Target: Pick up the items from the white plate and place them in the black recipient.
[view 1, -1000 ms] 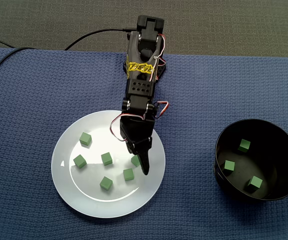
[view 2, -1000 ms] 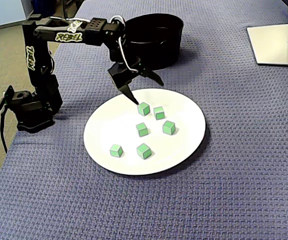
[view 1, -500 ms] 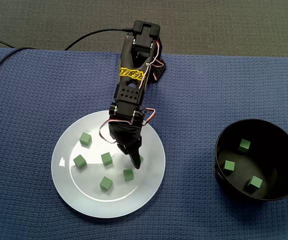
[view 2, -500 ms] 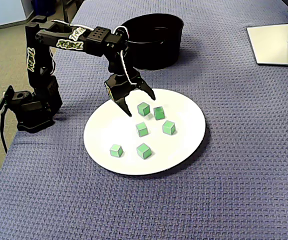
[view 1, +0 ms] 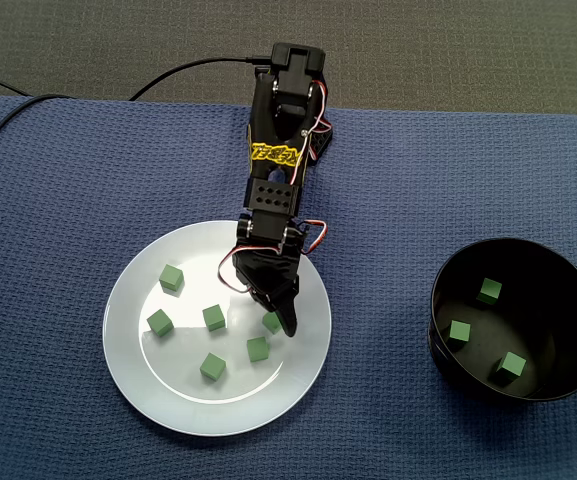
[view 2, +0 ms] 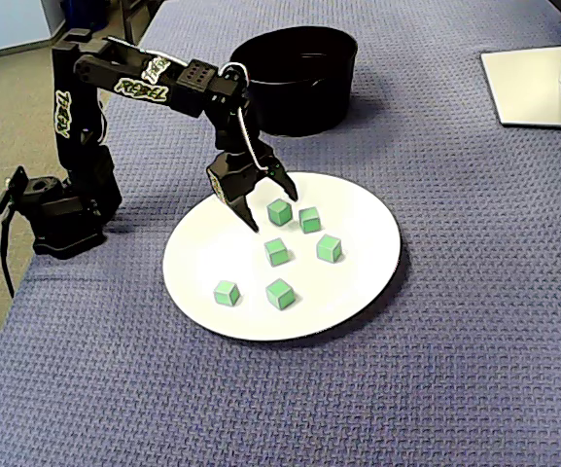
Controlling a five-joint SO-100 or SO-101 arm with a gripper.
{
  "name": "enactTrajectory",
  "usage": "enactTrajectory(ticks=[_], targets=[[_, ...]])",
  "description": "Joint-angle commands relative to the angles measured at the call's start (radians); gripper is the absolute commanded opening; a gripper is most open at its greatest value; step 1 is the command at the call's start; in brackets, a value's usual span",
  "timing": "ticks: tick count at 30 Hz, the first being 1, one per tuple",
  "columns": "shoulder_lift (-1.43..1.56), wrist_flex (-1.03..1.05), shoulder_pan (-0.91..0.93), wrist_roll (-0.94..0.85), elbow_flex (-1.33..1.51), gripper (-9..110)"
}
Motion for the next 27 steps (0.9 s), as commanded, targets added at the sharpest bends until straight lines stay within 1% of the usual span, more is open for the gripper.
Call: enactTrajectory(ticks=[1,5,13,16,19,21,23,25,27], targets=[[0.046,-0.038,-0.017,0.014,0.008,17],[0.052,-0.018,-0.020,0.005,0.008,0],[0.133,0.032,-0.012,0.029,0.006,0],[0.290,0.075,0.002,0.040,0.029,0],[0.540,0.181,-0.014,0.081,0.026,0],[0.683,0.227,-0.063,0.101,0.002,0],[0.781,0.230,-0.141,0.149,-0.040,0],[0.818,0.227,-0.253,0.199,-0.115,0],[0.834,0.216,-0.411,0.216,-0.195,0]])
